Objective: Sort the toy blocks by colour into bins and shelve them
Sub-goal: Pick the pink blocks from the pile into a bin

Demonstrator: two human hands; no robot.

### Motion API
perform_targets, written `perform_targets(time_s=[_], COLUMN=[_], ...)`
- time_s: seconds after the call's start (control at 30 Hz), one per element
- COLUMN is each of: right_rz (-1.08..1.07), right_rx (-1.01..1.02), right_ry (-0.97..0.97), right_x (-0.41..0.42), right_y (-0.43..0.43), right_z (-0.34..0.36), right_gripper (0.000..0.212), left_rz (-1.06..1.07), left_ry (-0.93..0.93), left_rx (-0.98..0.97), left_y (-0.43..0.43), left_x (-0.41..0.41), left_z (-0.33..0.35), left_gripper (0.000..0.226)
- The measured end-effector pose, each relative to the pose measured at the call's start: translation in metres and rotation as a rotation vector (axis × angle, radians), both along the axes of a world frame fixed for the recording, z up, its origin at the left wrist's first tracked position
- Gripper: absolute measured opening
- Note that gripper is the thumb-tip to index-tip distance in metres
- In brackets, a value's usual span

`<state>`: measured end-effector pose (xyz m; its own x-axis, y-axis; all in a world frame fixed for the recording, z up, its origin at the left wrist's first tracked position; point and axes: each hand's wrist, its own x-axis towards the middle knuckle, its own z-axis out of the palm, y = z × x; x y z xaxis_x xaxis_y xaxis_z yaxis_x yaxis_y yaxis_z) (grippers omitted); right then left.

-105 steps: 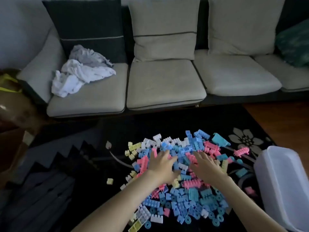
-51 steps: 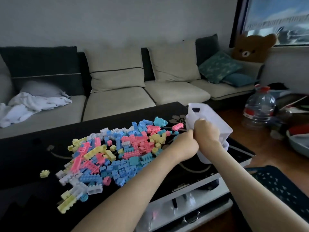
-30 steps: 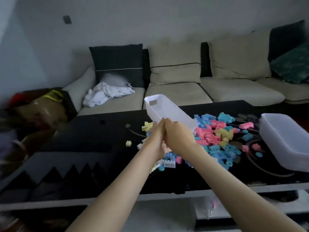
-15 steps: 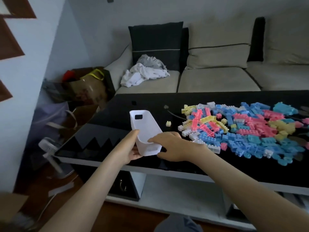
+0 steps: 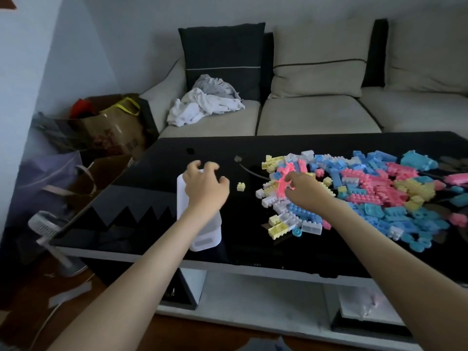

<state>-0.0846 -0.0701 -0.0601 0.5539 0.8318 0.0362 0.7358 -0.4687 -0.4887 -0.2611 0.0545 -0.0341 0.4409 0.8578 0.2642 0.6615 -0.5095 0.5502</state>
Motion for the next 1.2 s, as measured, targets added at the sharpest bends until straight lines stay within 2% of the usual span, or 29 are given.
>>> perform_targets(time_s=[0.1, 0.2, 0.3, 0.47, 0.57, 0.67, 0.77, 0.83, 0.9, 0.97, 1.07, 1.2], right_rz=[-0.136, -0.129, -0.124, -0.136, -0.141, -0.145, -0.176, -0.208, -0.203, -0.196, -0.189, -0.123], right_rx=[-0.099, -0.182, -0.191, -0.167, -0.166, -0.169, -0.093, -0.011, 0.050, 0.096, 0.180, 0.378], right_ry=[-0.032, -0.120, -0.140, -0.206, -0.228, -0.228, -0.246, -0.182, -0.088, -0.082, -0.099, 0.054], right_x=[0.030, 0.044, 0.049, 0.057, 0.060, 0.062, 0.066, 0.068, 0.068, 0.067, 0.056, 0.017], right_y=[-0.006, -0.005, 0.000, 0.008, 0.012, 0.015, 0.015, 0.016, 0.018, 0.020, 0.019, 0.039], right_z=[-0.017, -0.030, -0.036, -0.040, -0.042, -0.040, -0.036, -0.031, -0.029, -0.029, -0.024, -0.008], right_gripper=[0.025, 0.022, 0.020, 0.022, 0.016, 0.017, 0.025, 0.027, 0.025, 0.021, 0.019, 0.022], left_rz=[-0.251, -0.373, -0.319, -0.234, -0.191, -0.237, -0.267, -0.316, -0.368, -0.397, -0.408, -0.316], left_ry=[0.138, 0.218, 0.349, 0.441, 0.414, 0.397, 0.332, 0.310, 0.288, 0.260, 0.244, 0.278], left_rx=[0.069, -0.084, -0.146, -0.074, -0.092, -0.106, -0.172, -0.166, -0.176, -0.180, -0.064, 0.145], left_y=[-0.010, -0.016, -0.018, -0.020, -0.018, -0.014, -0.009, -0.007, -0.008, -0.008, -0.006, 0.013], left_x=[0.050, 0.098, 0.127, 0.157, 0.164, 0.164, 0.158, 0.150, 0.141, 0.134, 0.111, 0.052], left_z=[-0.009, -0.023, -0.036, -0.054, -0.058, -0.058, -0.052, -0.047, -0.044, -0.041, -0.030, -0.003], left_gripper=[0.024, 0.020, 0.029, 0.046, 0.041, 0.029, 0.031, 0.032, 0.033, 0.036, 0.031, 0.029])
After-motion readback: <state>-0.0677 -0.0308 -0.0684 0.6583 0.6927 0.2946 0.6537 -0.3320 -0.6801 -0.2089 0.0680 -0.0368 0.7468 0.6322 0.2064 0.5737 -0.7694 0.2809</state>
